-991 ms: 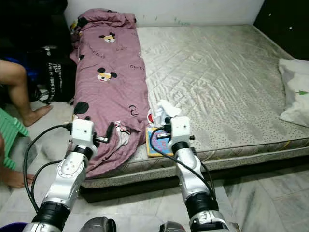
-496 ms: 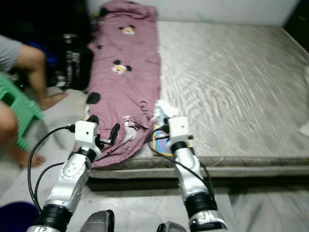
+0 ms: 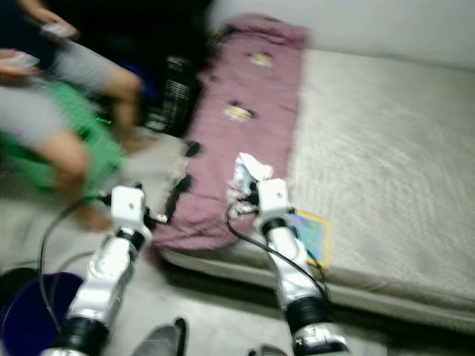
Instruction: Clean up the room
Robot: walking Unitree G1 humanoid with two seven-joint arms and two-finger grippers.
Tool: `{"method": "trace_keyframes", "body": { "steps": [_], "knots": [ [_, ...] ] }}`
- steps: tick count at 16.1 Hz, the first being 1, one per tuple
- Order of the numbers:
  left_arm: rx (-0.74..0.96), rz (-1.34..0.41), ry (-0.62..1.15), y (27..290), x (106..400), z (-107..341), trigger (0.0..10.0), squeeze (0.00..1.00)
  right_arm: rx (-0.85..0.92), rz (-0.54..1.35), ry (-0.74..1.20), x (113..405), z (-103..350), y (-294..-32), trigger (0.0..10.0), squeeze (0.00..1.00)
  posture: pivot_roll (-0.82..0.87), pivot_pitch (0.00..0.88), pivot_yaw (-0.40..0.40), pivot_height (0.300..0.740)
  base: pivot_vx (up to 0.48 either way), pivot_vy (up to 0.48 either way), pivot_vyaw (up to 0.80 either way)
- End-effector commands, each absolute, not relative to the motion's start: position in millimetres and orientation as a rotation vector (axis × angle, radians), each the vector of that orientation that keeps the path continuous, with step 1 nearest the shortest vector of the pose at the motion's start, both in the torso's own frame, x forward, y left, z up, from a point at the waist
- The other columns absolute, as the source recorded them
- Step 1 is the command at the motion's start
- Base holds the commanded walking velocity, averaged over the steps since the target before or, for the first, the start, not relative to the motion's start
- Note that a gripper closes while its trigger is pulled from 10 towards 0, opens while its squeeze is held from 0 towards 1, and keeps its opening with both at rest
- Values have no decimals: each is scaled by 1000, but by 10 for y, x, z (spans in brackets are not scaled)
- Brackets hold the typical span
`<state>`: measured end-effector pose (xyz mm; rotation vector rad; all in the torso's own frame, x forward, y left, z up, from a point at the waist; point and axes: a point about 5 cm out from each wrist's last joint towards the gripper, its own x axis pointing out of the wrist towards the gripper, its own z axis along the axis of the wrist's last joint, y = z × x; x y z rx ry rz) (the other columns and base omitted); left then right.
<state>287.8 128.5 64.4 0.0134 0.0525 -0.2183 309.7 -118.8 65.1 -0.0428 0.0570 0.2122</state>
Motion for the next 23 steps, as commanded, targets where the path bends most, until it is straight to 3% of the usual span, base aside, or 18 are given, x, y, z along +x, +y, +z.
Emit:
{"method": "trace_keyframes", "body": {
  "steps": [1, 23],
  "knots": [
    [19, -224, 62, 1277, 2878, 639, 10000, 0, -36, 210, 46, 3115, 680, -1184, 10000, 0, 26, 47, -30, 740, 0, 0, 800],
    [19, -250, 61, 1198, 2882, 637, 10000, 0, -34, 233, 41, 3107, 681, -1161, 10000, 0, 24, 51, -30, 740, 0, 0, 797]
  ]
}}
